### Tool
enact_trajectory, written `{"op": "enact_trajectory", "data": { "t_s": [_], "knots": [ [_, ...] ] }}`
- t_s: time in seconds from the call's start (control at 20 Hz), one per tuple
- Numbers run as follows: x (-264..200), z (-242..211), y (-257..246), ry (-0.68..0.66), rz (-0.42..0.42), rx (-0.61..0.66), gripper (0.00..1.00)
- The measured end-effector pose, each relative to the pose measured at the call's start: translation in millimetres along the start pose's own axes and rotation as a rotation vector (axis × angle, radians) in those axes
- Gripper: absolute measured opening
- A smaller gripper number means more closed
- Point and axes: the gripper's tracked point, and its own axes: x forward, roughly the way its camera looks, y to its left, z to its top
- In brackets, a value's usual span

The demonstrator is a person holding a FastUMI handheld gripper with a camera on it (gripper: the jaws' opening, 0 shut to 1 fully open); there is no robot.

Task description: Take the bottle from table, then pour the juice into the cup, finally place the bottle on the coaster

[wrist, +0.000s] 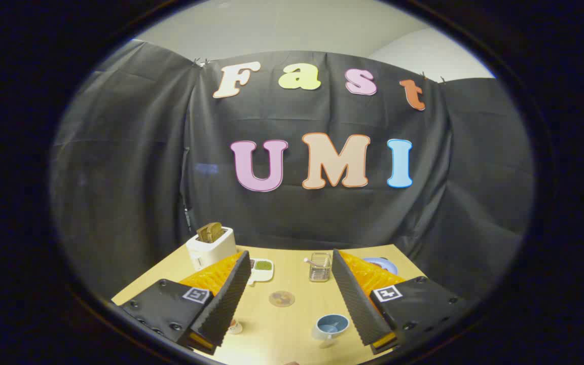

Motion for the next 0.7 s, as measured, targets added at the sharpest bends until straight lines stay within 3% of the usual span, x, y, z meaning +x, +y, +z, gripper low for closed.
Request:
{"op": "enact_trajectory", "data": {
  "t_s": [0.7],
  "knots": [
    [15.3,2.8,47.7,0.003,-0.050,0.021,1.00]
  ]
}}
